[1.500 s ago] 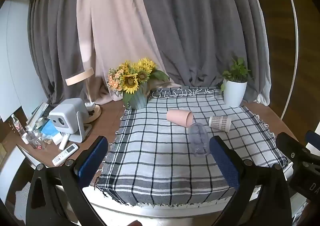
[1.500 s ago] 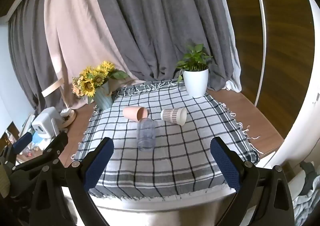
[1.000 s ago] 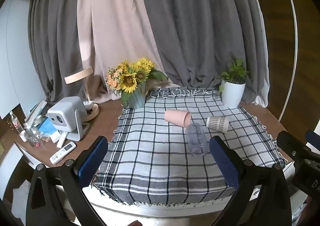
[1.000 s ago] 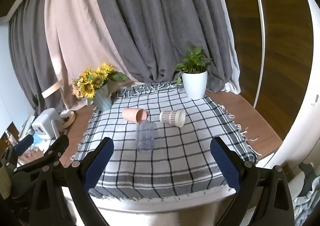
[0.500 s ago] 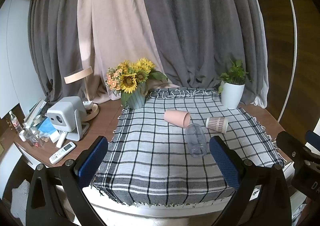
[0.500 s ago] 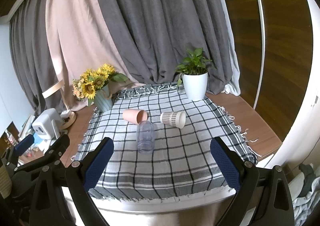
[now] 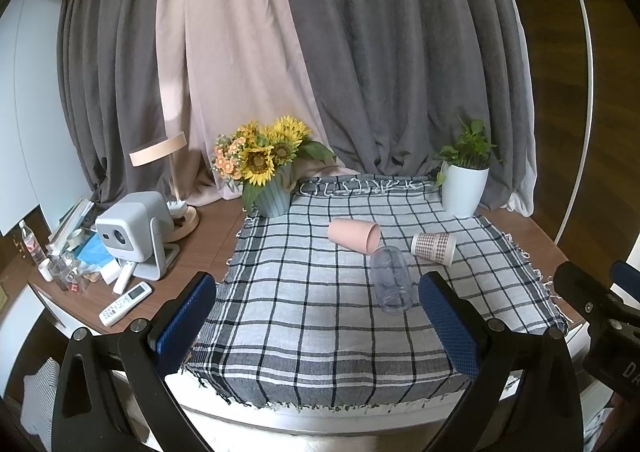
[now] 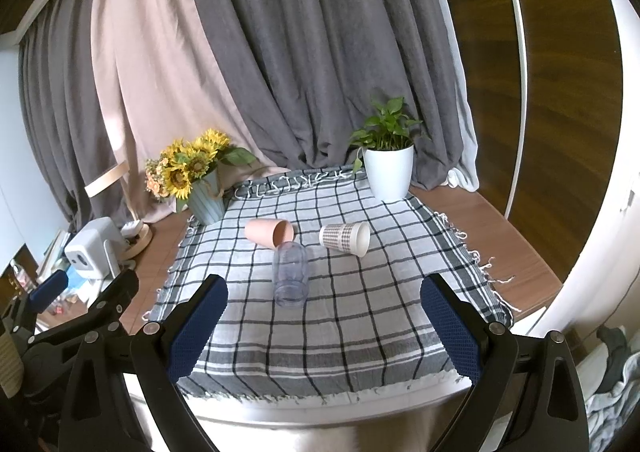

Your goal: Flip cup upside down

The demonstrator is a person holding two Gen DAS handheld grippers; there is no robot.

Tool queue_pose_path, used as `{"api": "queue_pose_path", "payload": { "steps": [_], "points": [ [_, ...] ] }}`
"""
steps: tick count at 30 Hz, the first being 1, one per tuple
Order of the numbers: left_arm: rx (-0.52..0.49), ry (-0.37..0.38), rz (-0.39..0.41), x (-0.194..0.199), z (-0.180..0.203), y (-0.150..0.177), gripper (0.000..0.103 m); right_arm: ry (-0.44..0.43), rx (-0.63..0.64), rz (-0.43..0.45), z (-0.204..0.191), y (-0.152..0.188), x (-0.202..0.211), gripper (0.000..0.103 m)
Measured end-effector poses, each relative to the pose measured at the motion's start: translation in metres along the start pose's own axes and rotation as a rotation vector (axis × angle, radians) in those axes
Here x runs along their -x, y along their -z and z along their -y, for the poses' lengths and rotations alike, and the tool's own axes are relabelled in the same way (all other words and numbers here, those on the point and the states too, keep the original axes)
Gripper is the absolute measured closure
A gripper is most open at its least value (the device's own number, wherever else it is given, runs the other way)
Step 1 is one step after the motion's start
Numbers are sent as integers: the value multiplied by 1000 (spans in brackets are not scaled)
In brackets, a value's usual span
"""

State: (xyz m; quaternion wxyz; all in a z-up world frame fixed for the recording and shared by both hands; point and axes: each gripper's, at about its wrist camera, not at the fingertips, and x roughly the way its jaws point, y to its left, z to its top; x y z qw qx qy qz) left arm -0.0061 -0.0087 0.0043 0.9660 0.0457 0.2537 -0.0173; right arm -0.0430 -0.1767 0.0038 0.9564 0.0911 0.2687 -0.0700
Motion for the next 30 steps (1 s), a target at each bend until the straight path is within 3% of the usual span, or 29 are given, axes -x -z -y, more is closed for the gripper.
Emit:
{"api": "queue_pose_path", "payload": {
  "steps": [30],
  "points": [
    [5, 8, 3, 1, -2, 5, 0, 2, -1, 4, -1, 1, 0, 5]
  ]
}}
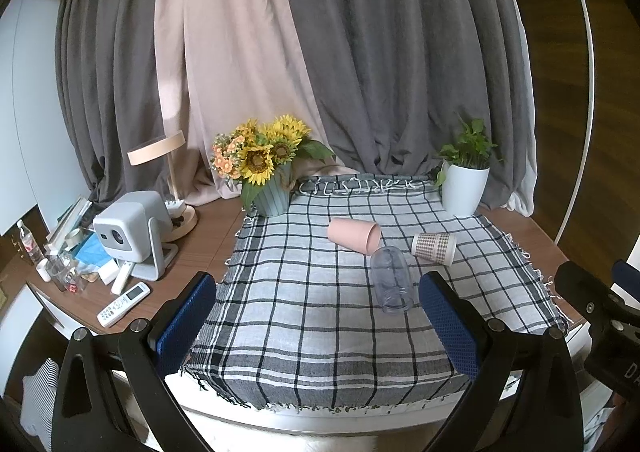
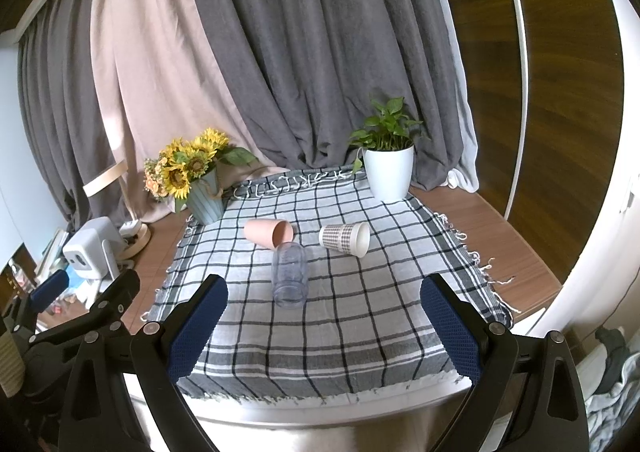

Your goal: Flip cup upside down

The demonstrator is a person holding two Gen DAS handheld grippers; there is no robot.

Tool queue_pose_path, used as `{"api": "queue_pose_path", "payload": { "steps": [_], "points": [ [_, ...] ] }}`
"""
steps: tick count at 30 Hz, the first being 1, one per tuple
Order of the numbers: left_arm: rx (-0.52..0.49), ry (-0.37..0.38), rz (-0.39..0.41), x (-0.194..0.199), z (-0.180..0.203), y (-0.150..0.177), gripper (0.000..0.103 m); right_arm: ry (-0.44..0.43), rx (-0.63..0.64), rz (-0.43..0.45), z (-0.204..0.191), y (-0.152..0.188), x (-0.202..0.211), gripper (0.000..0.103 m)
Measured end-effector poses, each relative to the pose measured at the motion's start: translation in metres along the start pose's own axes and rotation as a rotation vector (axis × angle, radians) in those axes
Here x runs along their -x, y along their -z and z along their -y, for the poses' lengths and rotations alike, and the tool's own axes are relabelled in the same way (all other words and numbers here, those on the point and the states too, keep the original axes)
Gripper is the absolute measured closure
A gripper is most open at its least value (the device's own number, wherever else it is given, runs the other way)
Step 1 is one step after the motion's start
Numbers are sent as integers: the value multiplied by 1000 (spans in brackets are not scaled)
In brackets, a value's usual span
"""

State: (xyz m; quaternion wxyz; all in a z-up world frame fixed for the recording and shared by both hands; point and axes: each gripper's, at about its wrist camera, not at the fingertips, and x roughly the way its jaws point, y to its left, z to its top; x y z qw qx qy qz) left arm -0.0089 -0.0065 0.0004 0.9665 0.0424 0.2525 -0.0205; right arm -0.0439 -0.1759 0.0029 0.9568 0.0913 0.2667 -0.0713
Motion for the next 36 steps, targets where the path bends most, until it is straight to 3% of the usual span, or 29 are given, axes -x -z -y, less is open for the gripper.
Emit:
{"api": "queue_pose_path", "payload": {
  "steps": [24, 31, 36],
  "points": [
    [3, -1, -5, -5, -2, -1, 0, 3, -3, -5, 4, -1, 2, 5],
    [-22, 4, -121, -39, 10, 7, 0, 23, -20, -72, 14, 3, -23, 1],
    [-44, 0, -204, -87, 17, 4, 0, 40, -19, -141, 17, -3, -62, 1]
  ]
}}
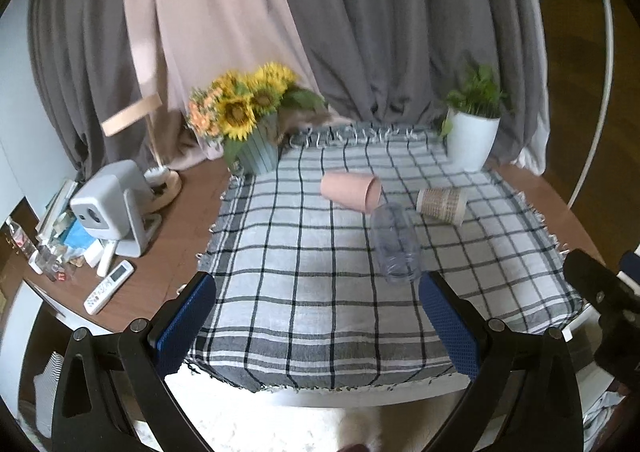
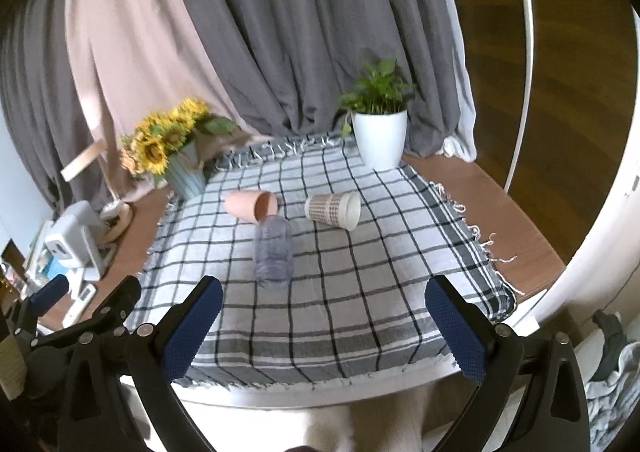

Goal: Flip cup upside down
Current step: 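Move the right tool toward the houndstooth paper cup lying on its side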

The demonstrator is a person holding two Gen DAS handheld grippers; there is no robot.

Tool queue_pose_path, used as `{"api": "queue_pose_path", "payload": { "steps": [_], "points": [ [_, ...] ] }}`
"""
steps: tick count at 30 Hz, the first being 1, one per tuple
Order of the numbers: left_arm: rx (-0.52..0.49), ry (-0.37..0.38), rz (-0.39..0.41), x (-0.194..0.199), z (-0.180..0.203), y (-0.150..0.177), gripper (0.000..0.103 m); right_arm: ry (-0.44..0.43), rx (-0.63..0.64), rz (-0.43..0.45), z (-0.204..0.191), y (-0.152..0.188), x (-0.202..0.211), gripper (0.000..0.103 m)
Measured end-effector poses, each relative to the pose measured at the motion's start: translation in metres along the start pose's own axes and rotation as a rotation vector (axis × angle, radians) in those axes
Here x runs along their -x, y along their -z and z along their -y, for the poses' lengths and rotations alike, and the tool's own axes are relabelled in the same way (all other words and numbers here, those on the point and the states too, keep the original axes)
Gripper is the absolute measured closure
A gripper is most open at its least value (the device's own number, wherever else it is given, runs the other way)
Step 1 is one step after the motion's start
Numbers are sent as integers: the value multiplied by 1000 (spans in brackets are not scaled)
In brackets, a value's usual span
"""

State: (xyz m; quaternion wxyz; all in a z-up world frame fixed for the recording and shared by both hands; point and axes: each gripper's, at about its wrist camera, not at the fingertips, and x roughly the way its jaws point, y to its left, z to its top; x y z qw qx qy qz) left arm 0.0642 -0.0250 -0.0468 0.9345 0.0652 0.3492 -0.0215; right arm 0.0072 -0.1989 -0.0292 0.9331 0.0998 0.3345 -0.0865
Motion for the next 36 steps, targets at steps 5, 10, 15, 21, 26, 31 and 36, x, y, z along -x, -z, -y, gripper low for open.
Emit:
{"api": "queue_pose_path", "payload": {
  "steps": [5, 10, 15, 21, 26, 31, 36],
  "points": [
    [21, 19, -74, -50, -3, -19, 0, 28, 10, -59, -3, -20, -45, 1],
    [33, 16, -123, -95, -1, -44, 0, 46, 28, -127, -10, -49, -91, 1],
    [23, -8, -162, -128, 5, -61, 0, 71, 48, -204, -12, -69, -136, 1],
    [96, 2, -287, -165, 13, -78, 0, 40, 90, -337, -4, -90, -189, 1],
    [130, -35, -332, -185, 27, -88, 0, -11, 160, -438, 1, -110, -233, 2],
    [176, -99, -388, -204, 41, -92, 0, -56, 284, -515, -1, -129, -275, 2],
    [231, -192, -438, -226, 47, -94, 0, -97, 413, -575, -9, -140, -315, 2]
  ]
}}
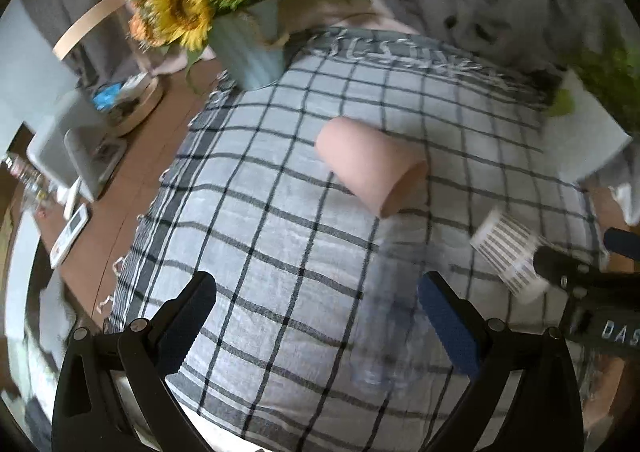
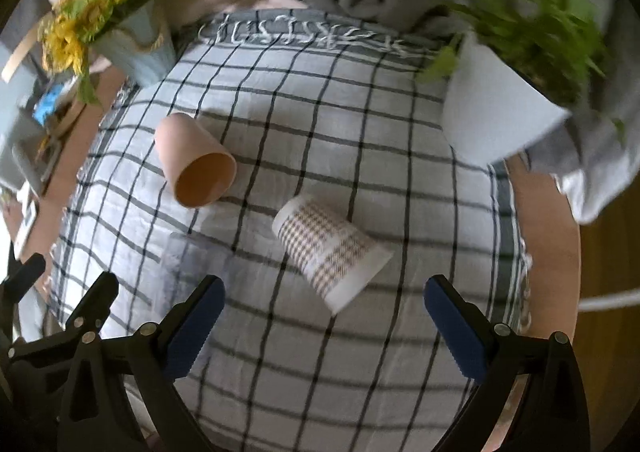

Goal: Flip cup upside down
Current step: 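Move the right tool toward the houndstooth paper cup lying on its side, then close the right gripper around the houndstooth paper cup's body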

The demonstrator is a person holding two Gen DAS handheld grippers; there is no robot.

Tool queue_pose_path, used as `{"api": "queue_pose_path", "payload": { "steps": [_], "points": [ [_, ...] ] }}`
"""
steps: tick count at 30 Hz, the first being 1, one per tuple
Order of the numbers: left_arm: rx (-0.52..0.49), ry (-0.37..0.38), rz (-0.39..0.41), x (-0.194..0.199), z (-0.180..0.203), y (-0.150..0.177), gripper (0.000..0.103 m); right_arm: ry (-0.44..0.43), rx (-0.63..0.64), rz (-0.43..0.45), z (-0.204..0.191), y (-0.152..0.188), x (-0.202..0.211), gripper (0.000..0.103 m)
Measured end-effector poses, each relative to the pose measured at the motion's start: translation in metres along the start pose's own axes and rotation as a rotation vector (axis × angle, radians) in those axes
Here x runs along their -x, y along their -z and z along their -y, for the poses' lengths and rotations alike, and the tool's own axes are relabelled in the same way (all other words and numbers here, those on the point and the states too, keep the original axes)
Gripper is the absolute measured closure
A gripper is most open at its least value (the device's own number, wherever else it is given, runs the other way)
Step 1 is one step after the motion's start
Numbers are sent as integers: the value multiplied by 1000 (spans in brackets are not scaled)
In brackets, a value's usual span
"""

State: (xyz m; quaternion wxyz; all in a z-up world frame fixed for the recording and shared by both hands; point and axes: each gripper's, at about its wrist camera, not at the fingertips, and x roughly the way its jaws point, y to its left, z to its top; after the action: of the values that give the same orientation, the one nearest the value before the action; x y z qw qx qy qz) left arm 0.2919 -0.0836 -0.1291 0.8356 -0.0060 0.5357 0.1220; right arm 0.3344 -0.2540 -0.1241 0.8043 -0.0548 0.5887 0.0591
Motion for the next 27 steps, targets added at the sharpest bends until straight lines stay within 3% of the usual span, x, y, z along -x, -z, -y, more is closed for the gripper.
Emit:
{"api": "queue_pose_path", "payload": {
  "steps": [7, 14, 19, 21, 27],
  "points": [
    [106, -98, -63, -23, 3, -5, 0, -22, 215, -143, -14, -33, -46, 4],
    [105, -147, -91, -33, 17, -6, 0, -17, 349, -239, -27, -42, -83, 12],
    [92, -165, -76, -32, 22, -9, 0, -18, 344, -279, -24, -42, -100, 25],
    [81, -166, -71, -32, 24, -10, 0, -28, 324, -285, -20, -42, -102, 36],
    [33, -127, -63, -29, 26, -10, 0, -68, 204, -269, 2, -39, -91, 40]
  ]
}}
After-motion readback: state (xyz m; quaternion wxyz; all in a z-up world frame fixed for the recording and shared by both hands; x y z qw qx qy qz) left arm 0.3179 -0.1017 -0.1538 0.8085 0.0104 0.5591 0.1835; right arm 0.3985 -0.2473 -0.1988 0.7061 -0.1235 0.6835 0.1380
